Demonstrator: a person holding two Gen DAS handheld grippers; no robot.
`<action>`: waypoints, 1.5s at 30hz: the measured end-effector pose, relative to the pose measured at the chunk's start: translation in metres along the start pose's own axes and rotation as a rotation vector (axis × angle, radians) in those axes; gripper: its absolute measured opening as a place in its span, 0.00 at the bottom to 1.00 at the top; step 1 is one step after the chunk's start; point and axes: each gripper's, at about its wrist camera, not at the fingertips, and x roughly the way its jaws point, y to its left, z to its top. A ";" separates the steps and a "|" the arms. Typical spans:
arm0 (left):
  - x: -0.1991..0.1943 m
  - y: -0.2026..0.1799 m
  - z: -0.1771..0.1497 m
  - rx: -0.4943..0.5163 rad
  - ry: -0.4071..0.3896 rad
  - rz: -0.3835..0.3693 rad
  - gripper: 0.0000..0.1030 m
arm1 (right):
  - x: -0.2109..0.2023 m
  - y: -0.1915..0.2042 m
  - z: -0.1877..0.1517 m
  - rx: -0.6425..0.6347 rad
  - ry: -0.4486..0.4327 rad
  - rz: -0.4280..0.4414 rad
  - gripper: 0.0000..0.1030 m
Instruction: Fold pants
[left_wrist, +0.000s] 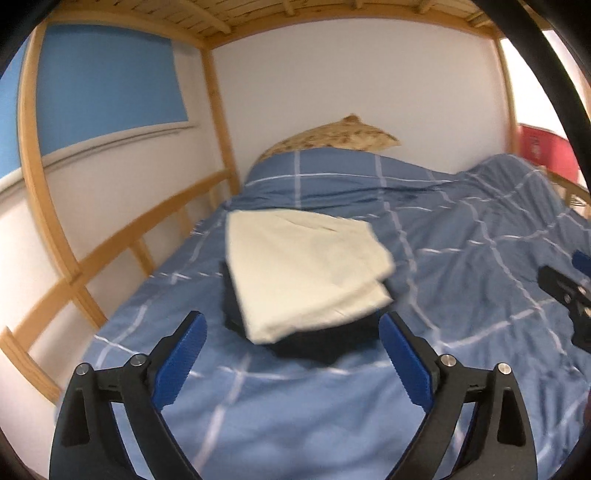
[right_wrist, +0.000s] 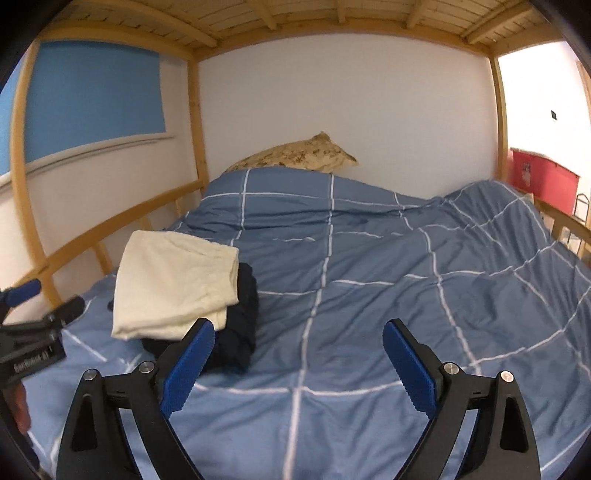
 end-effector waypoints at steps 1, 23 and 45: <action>-0.004 -0.007 -0.005 0.001 0.004 -0.010 0.94 | -0.006 -0.003 -0.002 -0.007 -0.006 0.000 0.91; -0.116 -0.092 -0.070 0.052 -0.080 -0.022 1.00 | -0.112 -0.068 -0.091 -0.010 0.046 -0.003 0.91; -0.117 -0.109 -0.072 0.012 -0.053 -0.084 1.00 | -0.127 -0.094 -0.097 0.007 0.028 -0.055 0.91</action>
